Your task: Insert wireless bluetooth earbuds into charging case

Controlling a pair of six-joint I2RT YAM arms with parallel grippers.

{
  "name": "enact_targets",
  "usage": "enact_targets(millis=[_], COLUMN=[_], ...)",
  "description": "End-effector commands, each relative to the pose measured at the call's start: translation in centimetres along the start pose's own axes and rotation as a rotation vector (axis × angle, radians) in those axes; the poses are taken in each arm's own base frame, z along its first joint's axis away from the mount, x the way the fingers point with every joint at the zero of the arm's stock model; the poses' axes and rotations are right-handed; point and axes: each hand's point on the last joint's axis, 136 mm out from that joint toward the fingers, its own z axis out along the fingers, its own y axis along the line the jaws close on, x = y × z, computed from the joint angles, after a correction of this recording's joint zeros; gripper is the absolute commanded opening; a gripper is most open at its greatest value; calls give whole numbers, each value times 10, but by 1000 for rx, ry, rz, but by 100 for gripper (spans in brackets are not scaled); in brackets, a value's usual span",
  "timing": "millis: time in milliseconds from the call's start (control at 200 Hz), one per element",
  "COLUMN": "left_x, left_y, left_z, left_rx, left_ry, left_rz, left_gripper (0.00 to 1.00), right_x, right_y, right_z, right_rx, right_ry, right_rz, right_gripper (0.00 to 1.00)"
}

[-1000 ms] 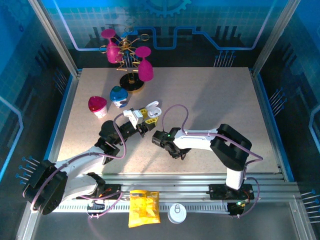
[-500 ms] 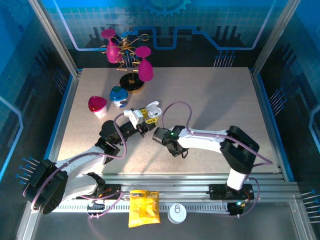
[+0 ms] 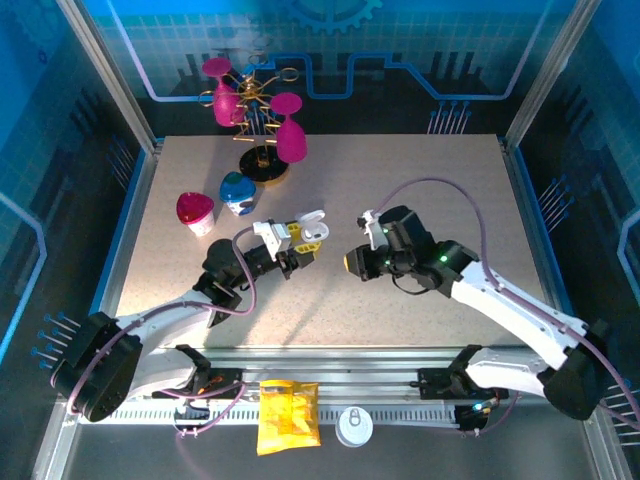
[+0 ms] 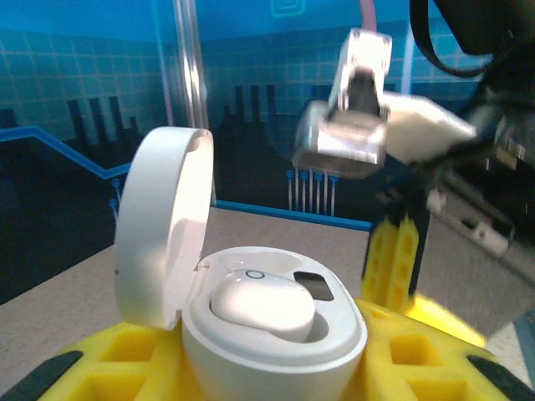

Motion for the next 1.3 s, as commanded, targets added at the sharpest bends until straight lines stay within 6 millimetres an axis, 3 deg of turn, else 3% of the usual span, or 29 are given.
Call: enact_targets(millis=[0,165,295,755,941,1291], left_x=[-11,-13,-17,-22,-21,-25], left_y=[-15,-28,-36,-48,-49,-47], left_z=[4,4,3,-2,-1,0], left_rx=[108,198,251,321,327,325], left_ry=[-14,-9,-8,-11,-8,-25], left_rz=[-9,-37,-62,-96,-101,-101], left_gripper=[32,31,31,31,31,31], right_x=[-18,-35,-43,-49,-57,-48], right_y=[46,71,79,77,81,59], right_z=[-26,-50,-56,-48,-54,-38], right_rx=[-270,-432,-461,-441,-456,-358], right_ry=[-77,-160,-186,-172,-215,-167], right_rz=[-80,-140,-170,-190,-180,-149], right_gripper=[12,12,12,12,12,13])
